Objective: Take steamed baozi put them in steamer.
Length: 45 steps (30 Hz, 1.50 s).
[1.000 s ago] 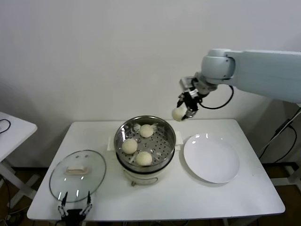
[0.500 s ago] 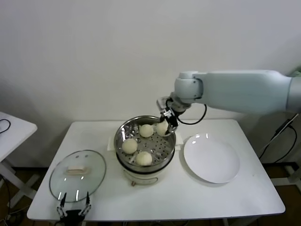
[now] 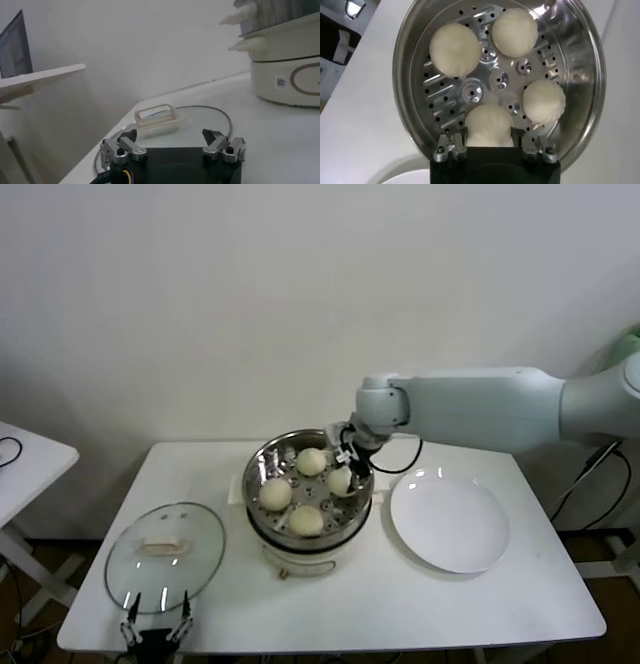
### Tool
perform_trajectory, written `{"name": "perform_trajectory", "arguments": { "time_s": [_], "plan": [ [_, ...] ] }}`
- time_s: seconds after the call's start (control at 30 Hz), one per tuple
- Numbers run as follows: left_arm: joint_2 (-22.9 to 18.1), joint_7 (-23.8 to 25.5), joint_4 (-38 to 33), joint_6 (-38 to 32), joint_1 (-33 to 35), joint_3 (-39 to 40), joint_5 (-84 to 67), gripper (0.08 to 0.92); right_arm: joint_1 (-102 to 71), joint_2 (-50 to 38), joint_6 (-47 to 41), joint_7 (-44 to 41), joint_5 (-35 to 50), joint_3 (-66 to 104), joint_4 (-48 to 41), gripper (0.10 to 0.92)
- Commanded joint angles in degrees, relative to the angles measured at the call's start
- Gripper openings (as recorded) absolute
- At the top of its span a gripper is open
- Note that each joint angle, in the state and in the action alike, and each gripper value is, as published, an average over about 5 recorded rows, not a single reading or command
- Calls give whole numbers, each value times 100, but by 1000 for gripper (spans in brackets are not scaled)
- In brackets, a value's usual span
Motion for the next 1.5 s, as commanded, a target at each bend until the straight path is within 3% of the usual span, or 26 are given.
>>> {"name": "perform_trajectory", "arguments": {
  "time_s": [0.03, 0.17, 0.4, 0.53, 0.63, 0.73, 0.87, 1.03, 1.27, 1.5],
  "plan": [
    [7, -3, -1, -11, 1, -4, -2, 823, -272, 125, -22, 82, -120, 65, -191, 599],
    [6, -2, -38, -2, 5, -14, -12, 823, -276, 88, -17, 116, -75, 122, -211, 640],
    [10, 4, -95, 23, 12, -24, -20, 823, -19, -330, -10, 125, 24, 278, -15, 806],
    [15, 12, -151, 47, 18, -34, -29, 823, 406, -1022, 36, 174, 149, 356, 352, 821],
    [24, 22, -215, 64, 5, -54, -72, 823, 560, -1836, -20, 599, 328, 508, 820, 822],
    [45, 31, -275, 46, -35, -65, -168, 823, 251, -2821, -35, 1849, 538, 933, 1305, 823],
    [85, 77, -342, 64, -114, -57, -224, 823, -1839, -4112, 259, 3395, 676, 3062, 1833, 823],
    [110, 139, -373, 120, -212, -52, -163, 823, -6166, -4690, 853, 4107, 351, 7240, 2220, 823],
    [161, 75, -371, 112, -247, -101, 142, 823, -10995, -3781, 2515, 4187, -252, 11825, 2017, 823],
    [239, -737, -327, -188, -407, -498, 2792, 823, -13017, -2584, 3187, 4069, -240, 13403, 1680, 823]
  ]
}}
